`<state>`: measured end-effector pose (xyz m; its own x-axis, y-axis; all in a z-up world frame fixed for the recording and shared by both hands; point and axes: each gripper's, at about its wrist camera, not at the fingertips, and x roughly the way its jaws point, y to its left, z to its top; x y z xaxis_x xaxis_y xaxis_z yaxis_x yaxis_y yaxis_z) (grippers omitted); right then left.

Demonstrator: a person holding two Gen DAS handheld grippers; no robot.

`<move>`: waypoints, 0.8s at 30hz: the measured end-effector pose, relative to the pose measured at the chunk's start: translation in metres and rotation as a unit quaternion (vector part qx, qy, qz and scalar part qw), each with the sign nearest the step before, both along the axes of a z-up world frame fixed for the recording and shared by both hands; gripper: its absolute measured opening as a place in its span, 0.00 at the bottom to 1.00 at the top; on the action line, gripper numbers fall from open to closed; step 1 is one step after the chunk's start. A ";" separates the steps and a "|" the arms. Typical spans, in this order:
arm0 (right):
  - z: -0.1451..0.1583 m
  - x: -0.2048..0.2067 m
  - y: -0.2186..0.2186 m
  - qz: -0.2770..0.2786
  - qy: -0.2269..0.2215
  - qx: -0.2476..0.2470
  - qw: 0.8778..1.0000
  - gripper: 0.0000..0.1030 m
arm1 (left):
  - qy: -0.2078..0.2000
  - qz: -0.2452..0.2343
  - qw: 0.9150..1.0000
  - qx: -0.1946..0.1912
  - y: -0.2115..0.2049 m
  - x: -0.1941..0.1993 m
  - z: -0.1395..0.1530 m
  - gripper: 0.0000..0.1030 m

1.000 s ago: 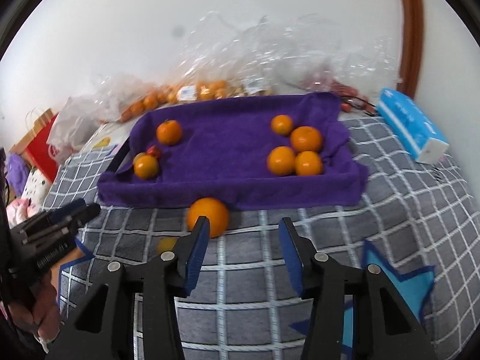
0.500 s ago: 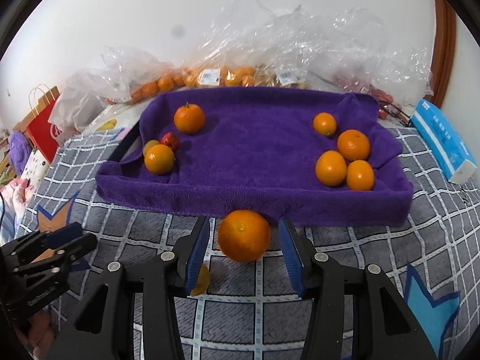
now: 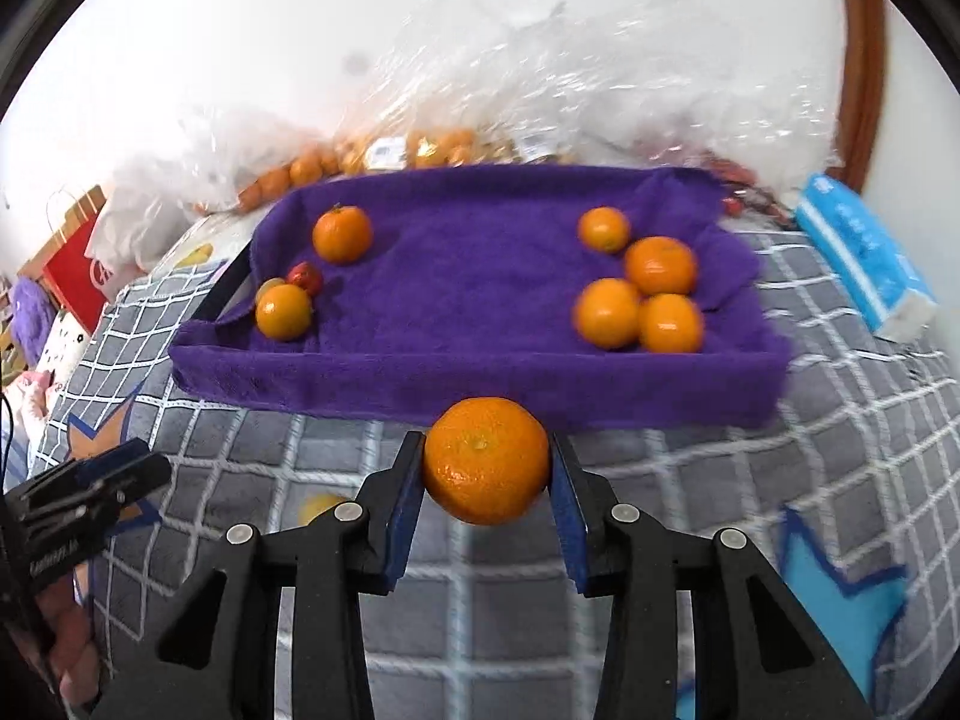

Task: Organize fruits
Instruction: 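Grasp the yellow-green fruit on the bed with the left tool while the right tool holds its orange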

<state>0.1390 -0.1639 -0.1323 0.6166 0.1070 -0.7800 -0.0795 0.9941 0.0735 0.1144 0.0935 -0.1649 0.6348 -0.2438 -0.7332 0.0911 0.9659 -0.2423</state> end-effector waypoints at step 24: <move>-0.025 -0.019 -0.028 0.008 0.021 -0.012 1.000 0.39 | 0.005 -0.007 0.999 0.046 -0.012 -0.002 0.002 0.40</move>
